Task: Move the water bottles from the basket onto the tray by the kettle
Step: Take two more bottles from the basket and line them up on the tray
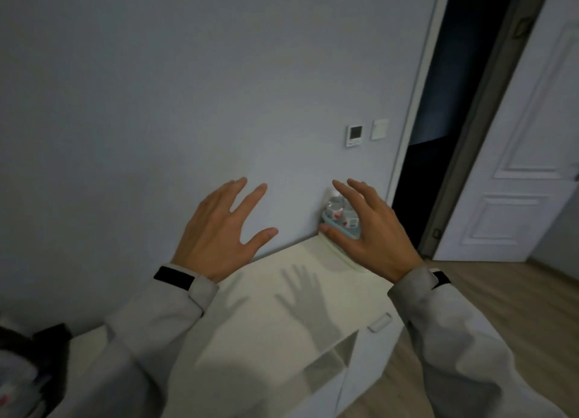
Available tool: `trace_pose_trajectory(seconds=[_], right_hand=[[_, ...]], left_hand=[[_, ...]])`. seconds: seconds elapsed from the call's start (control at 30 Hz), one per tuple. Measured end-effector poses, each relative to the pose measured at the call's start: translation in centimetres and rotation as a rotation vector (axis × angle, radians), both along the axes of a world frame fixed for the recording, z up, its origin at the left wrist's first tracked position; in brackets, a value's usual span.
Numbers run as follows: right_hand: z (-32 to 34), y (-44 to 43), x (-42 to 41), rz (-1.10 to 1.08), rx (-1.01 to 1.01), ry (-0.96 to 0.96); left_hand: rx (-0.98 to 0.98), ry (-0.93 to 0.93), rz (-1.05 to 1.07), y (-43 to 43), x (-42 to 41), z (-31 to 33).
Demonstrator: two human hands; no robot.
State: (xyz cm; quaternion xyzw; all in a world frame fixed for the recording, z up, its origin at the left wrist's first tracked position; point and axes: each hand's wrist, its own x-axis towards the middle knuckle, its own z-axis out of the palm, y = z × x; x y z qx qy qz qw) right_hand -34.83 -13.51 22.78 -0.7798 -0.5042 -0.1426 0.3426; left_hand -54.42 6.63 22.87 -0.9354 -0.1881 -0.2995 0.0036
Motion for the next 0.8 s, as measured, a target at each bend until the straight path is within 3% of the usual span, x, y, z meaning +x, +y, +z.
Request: trace_pose_trajectory(seconds=[0.37,0.6,0.8], right_hand=[[-0.8,-0.6,21.5,-0.116,-0.114,-0.046],[-2.3,2.3,32.6,-0.084,-0.136,-0.009],[-6.8,5.9,42.6,-0.001,-0.158,0.048]], left_hand=[[-0.099,-0.071,-0.121,0.8,24.4,-2.2],[-0.07,-0.132,-0.119,2.5,35.0,-4.3],[-0.127,-0.021,0.008,4.4,42.6,-9.0]])
